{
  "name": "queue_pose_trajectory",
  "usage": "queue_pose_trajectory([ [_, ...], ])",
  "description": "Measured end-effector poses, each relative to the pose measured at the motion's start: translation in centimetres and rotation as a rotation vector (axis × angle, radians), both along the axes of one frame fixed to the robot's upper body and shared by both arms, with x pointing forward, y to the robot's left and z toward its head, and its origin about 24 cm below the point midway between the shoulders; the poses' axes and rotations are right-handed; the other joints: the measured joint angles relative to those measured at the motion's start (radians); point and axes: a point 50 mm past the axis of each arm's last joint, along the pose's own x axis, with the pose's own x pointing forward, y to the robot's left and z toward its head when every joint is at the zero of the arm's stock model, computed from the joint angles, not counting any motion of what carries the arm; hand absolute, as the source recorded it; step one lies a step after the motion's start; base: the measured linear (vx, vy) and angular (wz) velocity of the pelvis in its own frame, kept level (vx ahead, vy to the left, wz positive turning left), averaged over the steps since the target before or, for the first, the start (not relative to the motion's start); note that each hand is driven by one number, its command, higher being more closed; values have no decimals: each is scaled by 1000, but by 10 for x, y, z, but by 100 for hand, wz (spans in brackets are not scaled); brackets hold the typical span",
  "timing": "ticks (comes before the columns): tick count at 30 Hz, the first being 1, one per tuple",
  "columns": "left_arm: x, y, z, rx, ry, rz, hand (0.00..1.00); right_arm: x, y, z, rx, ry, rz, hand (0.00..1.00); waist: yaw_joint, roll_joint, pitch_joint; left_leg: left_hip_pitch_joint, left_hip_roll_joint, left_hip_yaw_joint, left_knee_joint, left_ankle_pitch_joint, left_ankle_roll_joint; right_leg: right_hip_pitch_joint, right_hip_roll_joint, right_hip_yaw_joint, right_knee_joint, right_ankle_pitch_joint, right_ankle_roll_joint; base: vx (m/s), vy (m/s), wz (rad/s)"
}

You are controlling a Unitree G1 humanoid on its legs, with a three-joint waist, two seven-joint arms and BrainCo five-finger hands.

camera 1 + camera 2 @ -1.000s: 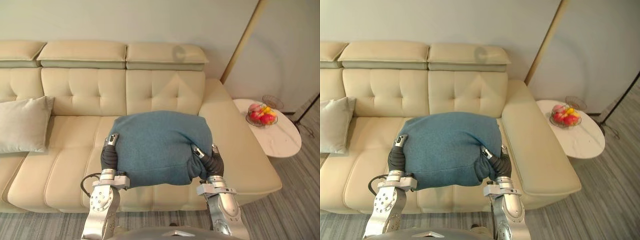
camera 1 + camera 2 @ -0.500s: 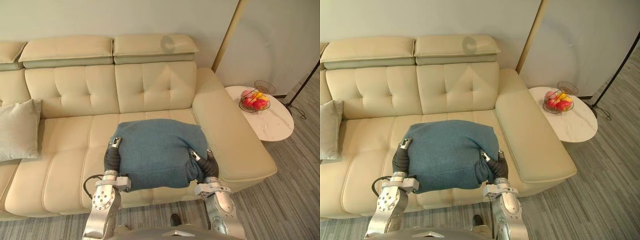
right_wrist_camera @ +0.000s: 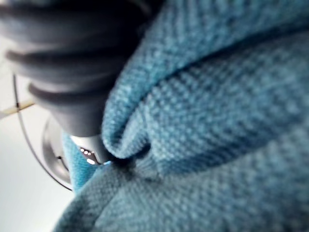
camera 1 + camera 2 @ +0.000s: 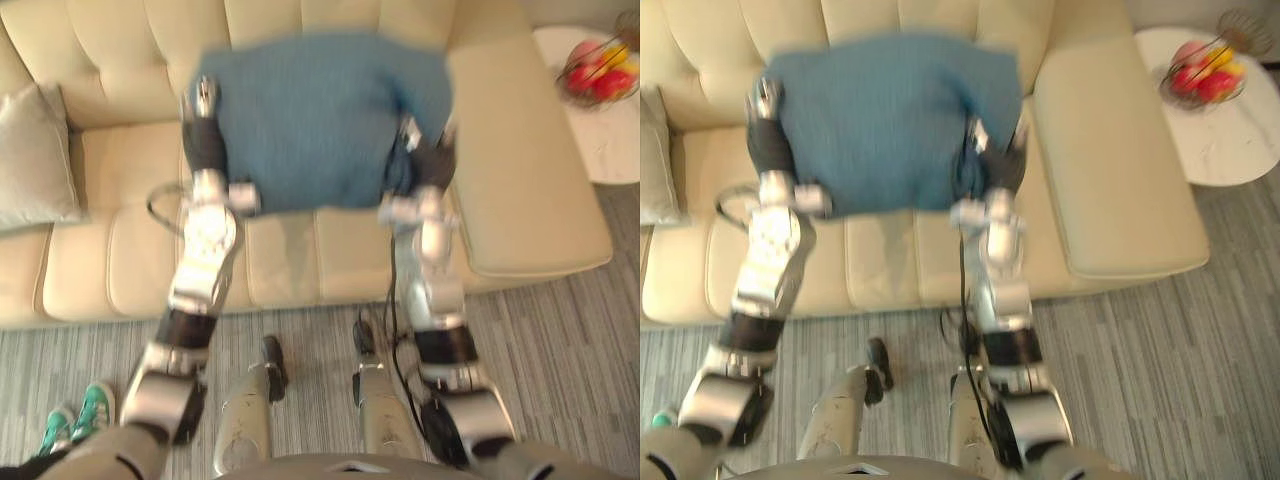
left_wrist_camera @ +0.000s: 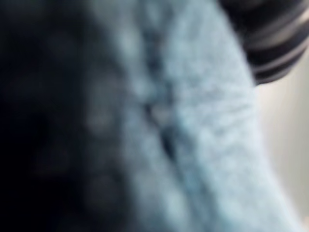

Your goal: Pick up cushions and gather them together orderly.

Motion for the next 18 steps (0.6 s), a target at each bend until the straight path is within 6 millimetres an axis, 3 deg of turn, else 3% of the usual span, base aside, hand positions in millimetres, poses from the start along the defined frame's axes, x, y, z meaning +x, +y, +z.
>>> queue_pose_trajectory([
  [1, 1, -2, 13, 1, -35, 5, 100, 0, -1, 14, 13, -40, -26, 100, -2, 3, 5, -16, -5, -4, -3, 11, 1, -18, -6, -8, 4, 2, 0, -150, -27, 38],
  [2, 0, -8, 49, 12, -138, 27, 100, -4, -3, 49, 55, -142, -94, 100, -1, 14, 27, -52, -15, -14, -20, 39, 6, -56, -13, -18, 9, 10, 2, -94, -27, 35],
  [4, -7, -15, 96, 24, -280, 53, 100, -15, -3, 93, 134, -275, -151, 100, 3, 28, 43, -108, -19, -23, -51, 89, 17, -117, -21, -33, 6, 37, 9, -64, -25, 26],
  [6, -13, -20, 131, 23, -359, 69, 100, -22, -1, 125, 192, -347, -191, 100, 5, 32, 49, -146, -19, -30, -77, 116, 13, -160, -20, -40, 3, 52, 15, -29, -28, 12],
  [8, -17, -25, 151, 17, -394, 79, 100, -27, -1, 144, 257, -381, -209, 100, 6, 40, 54, -163, -19, -39, -99, 133, 8, -182, -19, -54, 5, 52, 14, -10, -37, 15],
  [9, -24, -32, 171, 20, -435, 76, 0, -38, -4, 161, 318, -431, -243, 0, 9, 48, 77, -170, -20, -42, -123, 149, 2, -196, -18, -63, 5, 51, 13, 1, -33, 13],
  [13, -44, -40, 207, 42, -533, 113, 0, -62, -6, 191, 416, -529, -292, 0, 10, 54, 90, -223, -31, -44, -192, 199, -3, -276, -22, -67, 11, 57, 6, -3, -19, 12],
  [16, -58, -50, 233, 66, -581, 145, 0, -82, -14, 214, 472, -601, -345, 0, 13, 76, 133, -238, -38, -68, -289, 277, -35, -314, -25, -107, 12, 56, 0, -10, -5, 29],
  [18, -62, -50, 238, 60, -589, 154, 0, -88, -16, 225, 490, -620, -356, 0, 18, 76, 135, -249, -41, -69, -358, 330, -58, -352, -25, -117, 17, 53, -8, 5, -14, 21],
])
